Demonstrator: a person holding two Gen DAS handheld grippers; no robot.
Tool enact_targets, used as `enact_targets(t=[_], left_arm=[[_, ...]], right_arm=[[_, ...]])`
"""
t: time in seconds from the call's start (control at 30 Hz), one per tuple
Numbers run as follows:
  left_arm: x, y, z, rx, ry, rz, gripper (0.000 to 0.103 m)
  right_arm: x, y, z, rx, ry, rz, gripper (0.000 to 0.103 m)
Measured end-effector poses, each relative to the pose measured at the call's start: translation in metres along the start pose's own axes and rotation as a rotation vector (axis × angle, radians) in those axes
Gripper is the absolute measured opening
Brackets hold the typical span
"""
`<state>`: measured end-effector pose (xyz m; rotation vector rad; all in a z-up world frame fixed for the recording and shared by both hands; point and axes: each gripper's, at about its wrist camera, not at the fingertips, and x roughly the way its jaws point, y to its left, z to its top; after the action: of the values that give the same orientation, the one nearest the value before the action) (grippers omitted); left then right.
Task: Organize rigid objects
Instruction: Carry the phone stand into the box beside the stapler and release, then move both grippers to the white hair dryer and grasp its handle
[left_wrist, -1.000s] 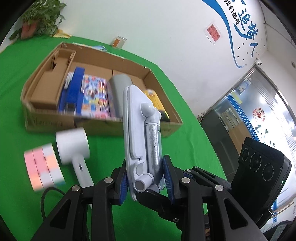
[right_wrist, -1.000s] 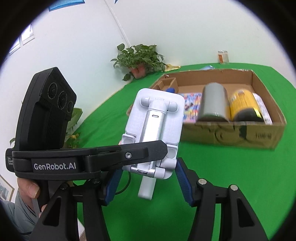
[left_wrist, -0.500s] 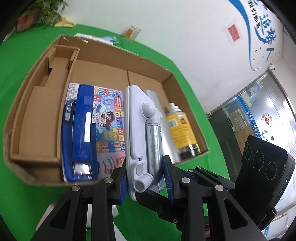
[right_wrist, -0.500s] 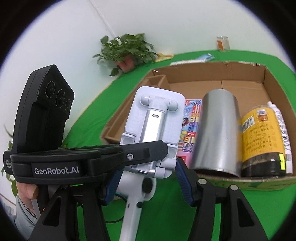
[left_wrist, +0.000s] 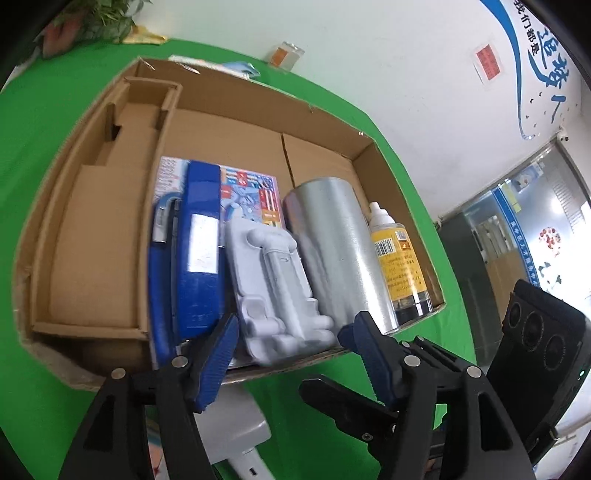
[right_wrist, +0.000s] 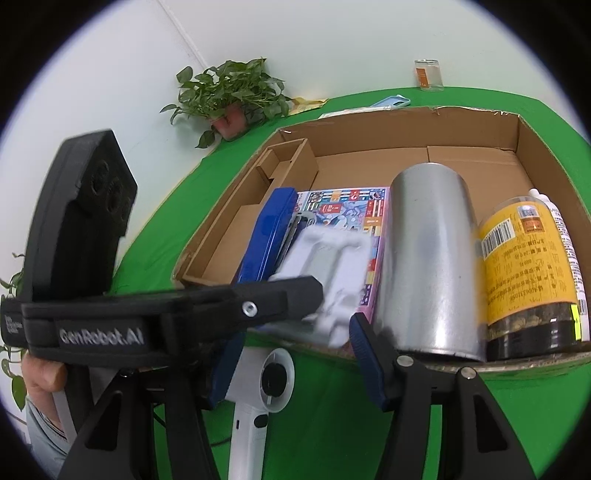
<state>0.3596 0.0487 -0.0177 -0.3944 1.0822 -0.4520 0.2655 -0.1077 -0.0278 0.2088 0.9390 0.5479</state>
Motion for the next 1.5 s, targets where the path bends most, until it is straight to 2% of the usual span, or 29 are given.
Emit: enact_targets(t=[0.13,0.2,0.3,0.33,0.4,0.43,0.47,0.5,0.57,0.67,0.7,0.73,0.77,0.8,0.83,0.87,0.9,0.93,0.97,1.0,1.03,1.07,1.1,1.13,1.3,1.43,1.5], left_arm=[[-0.012,0.001,-0.003,0.016,-0.048,0.018,0.063],[-0.022,-0.006,-0.012,0.053,-0.093,0.063,0.063],[-0.050,-0.018,-0.037,0.115,-0.229,0.110,0.063],[-0.063,-0.023,-0.051,0.140,-0.282,0.134,0.063],[-0.086,-0.044,-0.076,0.231,-0.456,0.268,0.077],[-0.094,-0.053,-0.087,0.271,-0.529,0.331,0.097],[-0.103,-0.060,-0.102,0.309,-0.607,0.393,0.103],[-0.109,-0.067,-0.117,0.342,-0.666,0.449,0.103],[-0.116,-0.067,-0.129,0.347,-0.640,0.474,0.103],[-0.119,-0.062,-0.149,0.294,-0.593,0.516,0.103],[-0.121,-0.060,-0.156,0.284,-0.583,0.543,0.102],[-0.123,-0.059,-0.165,0.280,-0.572,0.571,0.097],[-0.124,-0.056,-0.173,0.268,-0.563,0.596,0.061],[-0.124,-0.051,-0.181,0.251,-0.551,0.598,0.029],[-0.123,-0.042,-0.185,0.207,-0.501,0.578,0.003],[-0.123,-0.034,-0.190,0.155,-0.458,0.540,0.002],[-0.121,-0.029,-0.195,0.131,-0.452,0.515,0.002],[-0.123,-0.028,-0.203,0.121,-0.457,0.510,0.004],[-0.125,-0.031,-0.210,0.114,-0.461,0.515,0.022],[-0.126,-0.034,-0.213,0.111,-0.459,0.522,0.045],[-0.128,-0.037,-0.218,0.102,-0.458,0.532,0.103],[-0.129,-0.039,-0.223,0.096,-0.491,0.539,0.100],[-0.132,-0.042,-0.229,0.095,-0.541,0.533,0.102],[-0.133,-0.045,-0.229,0.104,-0.554,0.522,0.102],[-0.135,-0.050,-0.235,0.131,-0.560,0.522,0.102],[-0.135,-0.044,-0.232,0.095,-0.534,0.504,0.102],[-0.132,-0.037,-0.231,0.073,-0.502,0.522,0.102]], right_arm=[[-0.002,0.005,-0.002,-0.031,-0.024,-0.018,0.054],[-0.003,0.008,-0.001,-0.046,-0.026,-0.033,0.043],[-0.010,0.014,-0.005,-0.064,-0.049,-0.063,0.044],[-0.016,0.016,-0.009,-0.070,-0.070,-0.096,0.048],[-0.025,0.018,-0.020,-0.064,-0.101,-0.150,0.089],[-0.032,0.017,-0.028,-0.050,-0.133,-0.184,0.091],[-0.037,0.016,-0.035,-0.040,-0.158,-0.223,0.091],[-0.039,0.015,-0.040,-0.036,-0.168,-0.250,0.091],[-0.046,0.014,-0.054,-0.029,-0.173,-0.302,0.091],[-0.056,0.015,-0.071,-0.038,-0.183,-0.301,0.091],[-0.059,0.017,-0.077,-0.056,-0.188,-0.296,0.083],[-0.065,0.021,-0.086,-0.092,-0.207,-0.284,0.070],[-0.068,0.023,-0.092,-0.110,-0.208,-0.294,0.030],[-0.069,0.024,-0.097,-0.119,-0.195,-0.310,0.013],[-0.071,0.024,-0.102,-0.122,-0.182,-0.311,0.013],[-0.076,0.024,-0.108,-0.115,-0.189,-0.308,0.013],[-0.080,0.025,-0.112,-0.106,-0.203,-0.310,0.021],[-0.081,0.026,-0.112,-0.101,-0.207,-0.314,0.032],[-0.086,0.026,-0.115,-0.095,-0.223,-0.316,0.067],[-0.092,0.027,-0.118,-0.094,-0.248,-0.314,0.090],[-0.099,0.028,-0.121,-0.097,-0.284,-0.316,0.090],[-0.105,0.029,-0.124,-0.104,-0.303,-0.321,0.090],[-0.105,0.030,-0.125,-0.109,-0.306,-0.321,0.090],[-0.108,0.032,-0.126,-0.118,-0.304,-0.316,0.090],[-0.110,0.035,-0.128,-0.121,-0.293,-0.312,0.090],[-0.109,0.041,-0.134,-0.134,-0.284,-0.312,0.090],[-0.105,0.045,-0.137,-0.159,-0.289,-0.326,0.090]])
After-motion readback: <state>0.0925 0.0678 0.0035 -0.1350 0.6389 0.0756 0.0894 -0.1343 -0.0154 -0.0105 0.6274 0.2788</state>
